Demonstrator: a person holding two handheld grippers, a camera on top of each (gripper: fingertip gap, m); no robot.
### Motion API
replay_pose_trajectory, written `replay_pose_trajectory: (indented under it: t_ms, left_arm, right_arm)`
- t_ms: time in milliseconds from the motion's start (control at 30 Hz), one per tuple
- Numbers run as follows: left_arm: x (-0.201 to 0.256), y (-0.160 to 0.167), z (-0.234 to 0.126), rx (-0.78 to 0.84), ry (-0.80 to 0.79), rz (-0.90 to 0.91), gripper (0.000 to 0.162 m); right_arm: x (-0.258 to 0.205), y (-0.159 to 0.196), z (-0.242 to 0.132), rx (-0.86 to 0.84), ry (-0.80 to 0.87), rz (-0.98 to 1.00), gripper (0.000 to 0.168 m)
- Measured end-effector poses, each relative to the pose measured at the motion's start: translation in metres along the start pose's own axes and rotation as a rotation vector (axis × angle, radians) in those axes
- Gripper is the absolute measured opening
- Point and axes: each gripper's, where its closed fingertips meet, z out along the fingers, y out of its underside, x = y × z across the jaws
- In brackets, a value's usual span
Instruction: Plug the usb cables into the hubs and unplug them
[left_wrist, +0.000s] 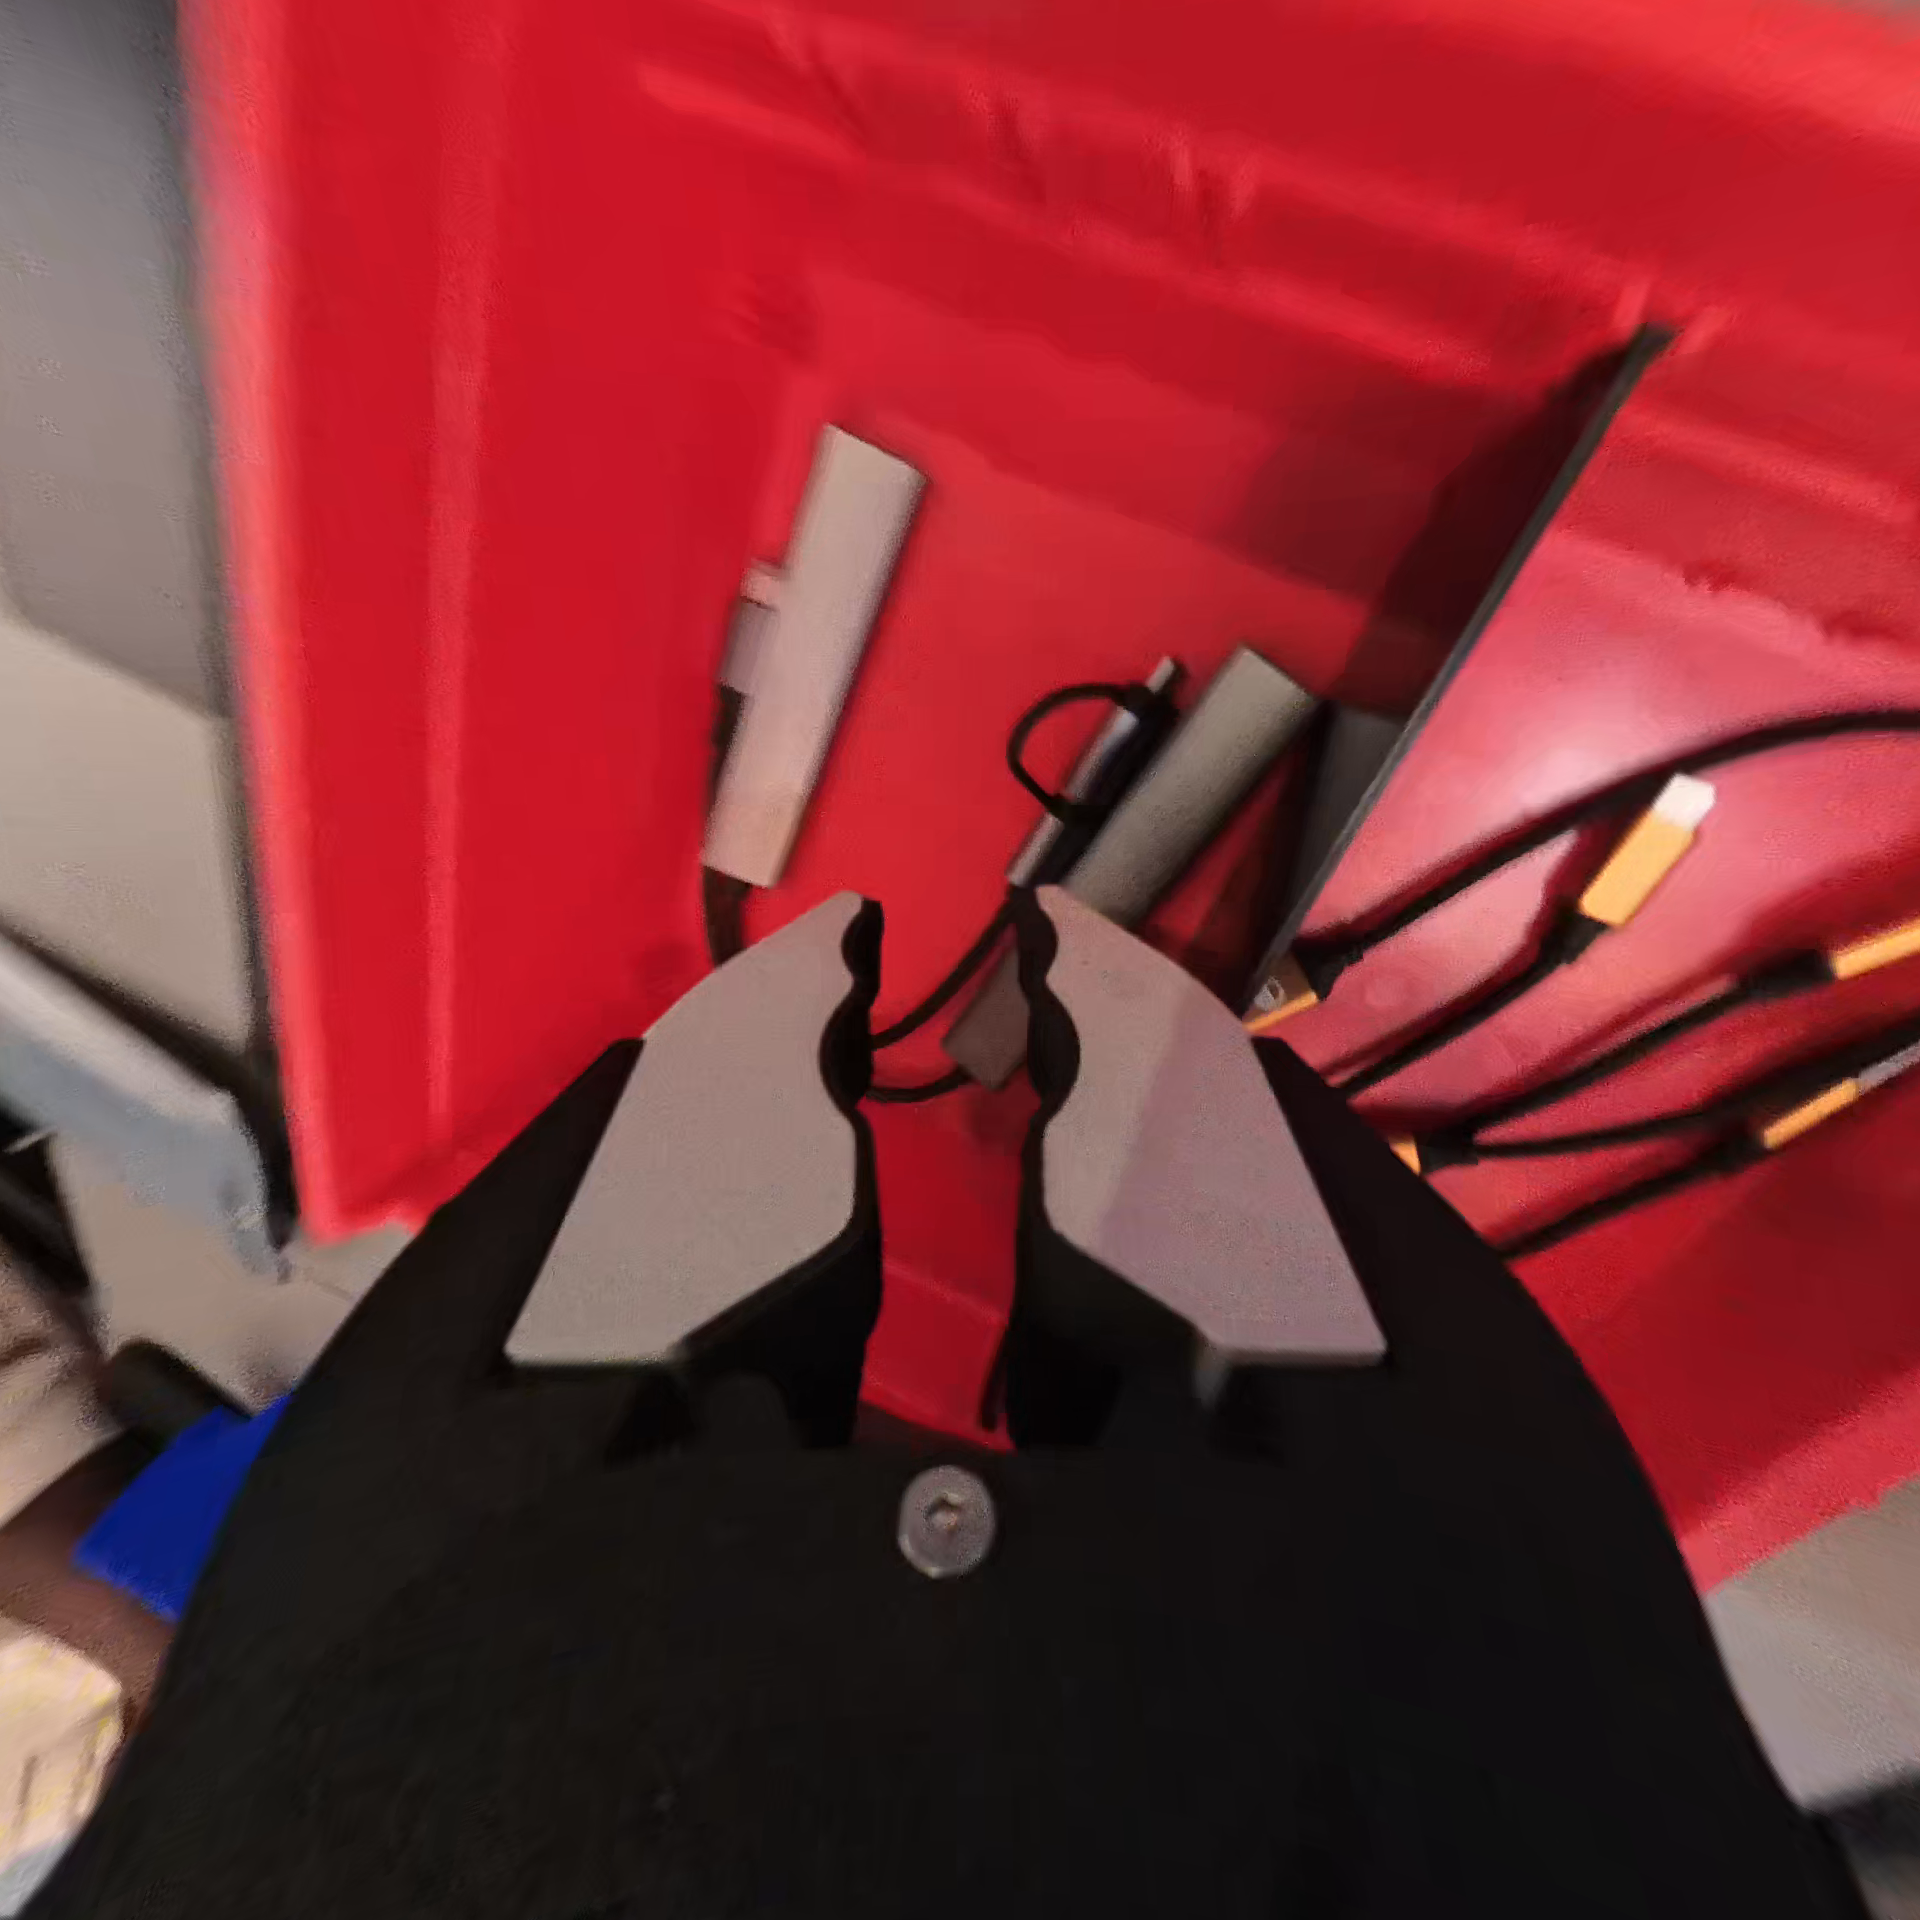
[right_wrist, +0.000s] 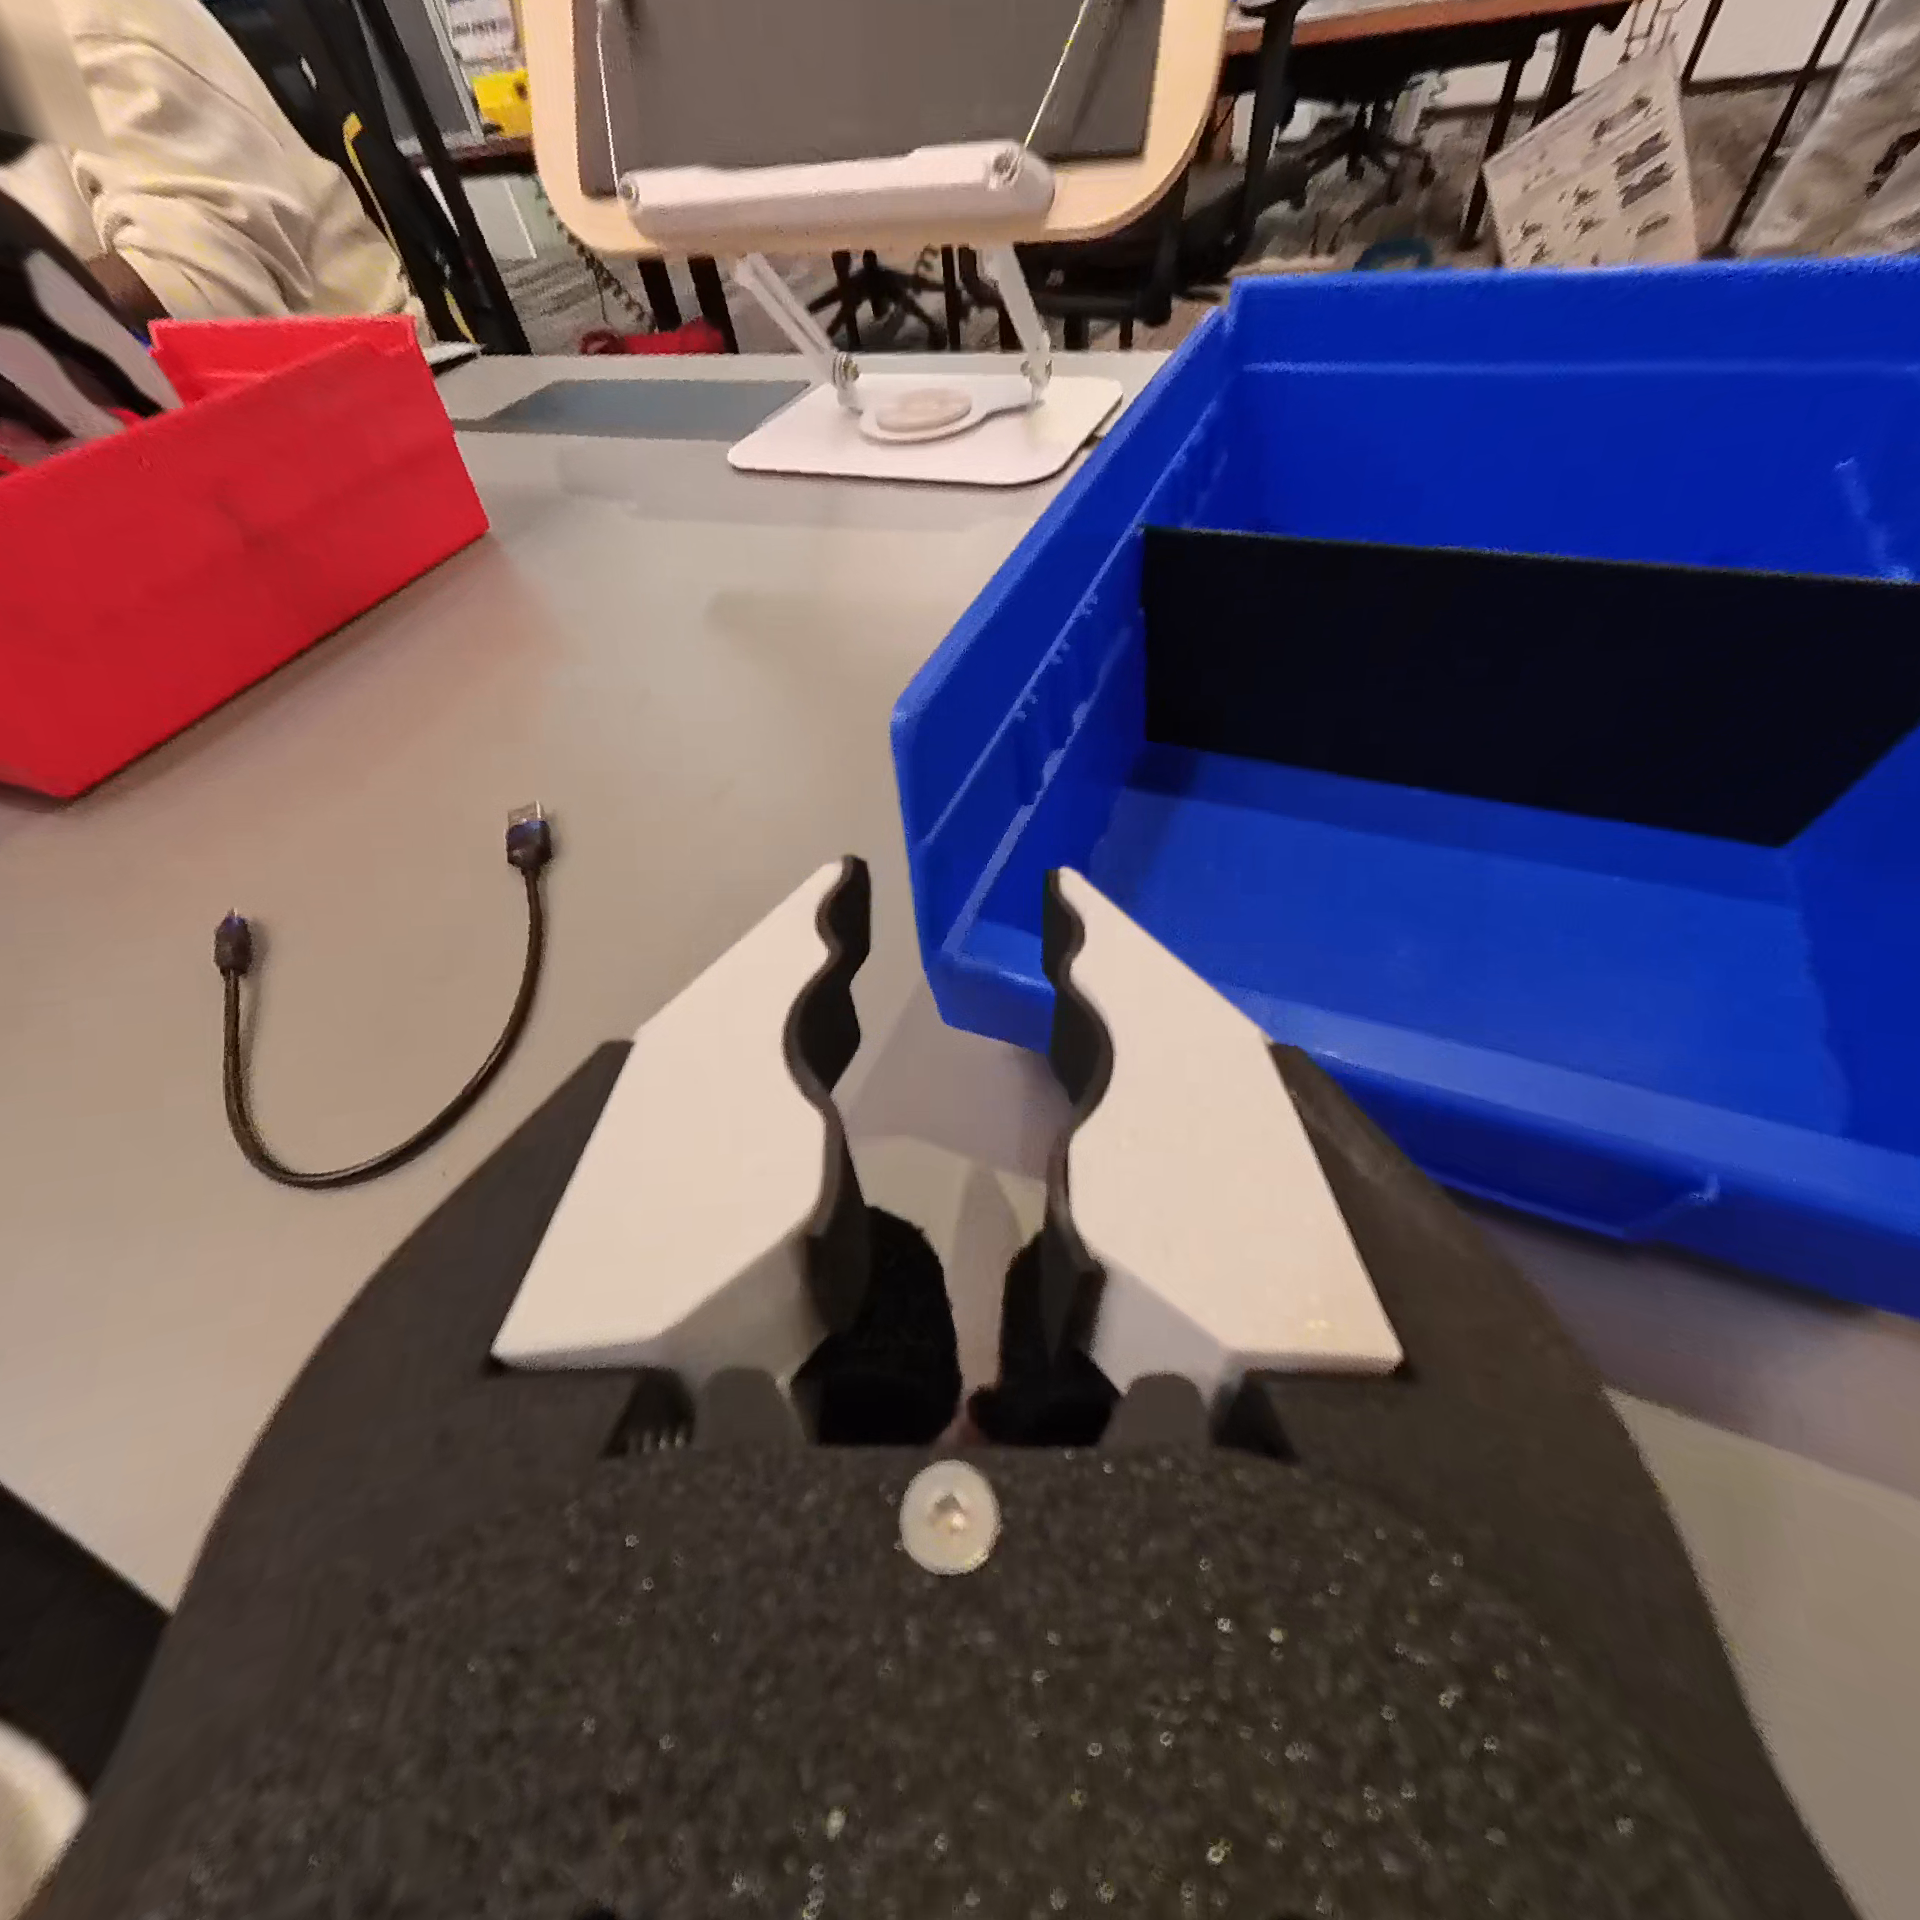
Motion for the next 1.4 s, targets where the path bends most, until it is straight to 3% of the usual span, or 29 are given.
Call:
replay_pose_trajectory:
  t_ms: [133,333,400,467,600,900,1167,1267,1400]
  left_arm:
    - [0.015,0.0,0.024,-0.036,0.243,0.027,0.024]
    - [0.029,-0.009,0.033,-0.028,0.428,0.046,0.032]
    - [0.031,-0.011,0.035,-0.024,0.467,0.039,0.028]
    - [0.029,-0.012,0.036,-0.024,0.476,0.065,0.013]
    - [0.016,-0.022,0.026,0.045,0.387,0.104,0.008]
    - [-0.027,-0.042,-0.081,0.373,0.18,0.031,0.007]
    - [-0.062,-0.087,-0.235,0.854,-0.132,-0.06,0.006]
    - [-0.058,-0.106,-0.281,0.978,-0.135,-0.117,0.006]
    - [-0.03,-0.136,-0.323,1.02,-0.133,-0.124,0.006]
  right_arm:
    - [-0.006,0.003,-0.001,0.014,-0.04,0.014,0.032]
    - [0.004,-0.003,-0.013,0.087,-0.073,0.155,0.031]
    - [0.009,-0.004,-0.014,0.098,-0.076,0.193,0.031]
    - [0.012,-0.004,-0.012,0.101,-0.08,0.214,0.032]
    - [0.011,-0.005,-0.009,0.098,-0.091,0.217,0.032]
    - [-0.006,-0.024,-0.015,0.182,-0.106,0.102,0.032]
    - [-0.023,-0.034,-0.018,0.205,-0.11,0.033,0.031]
    - [-0.03,-0.037,-0.018,0.209,-0.104,-0.006,0.031]
    - [-0.063,-0.044,-0.011,0.196,-0.149,-0.161,0.033]
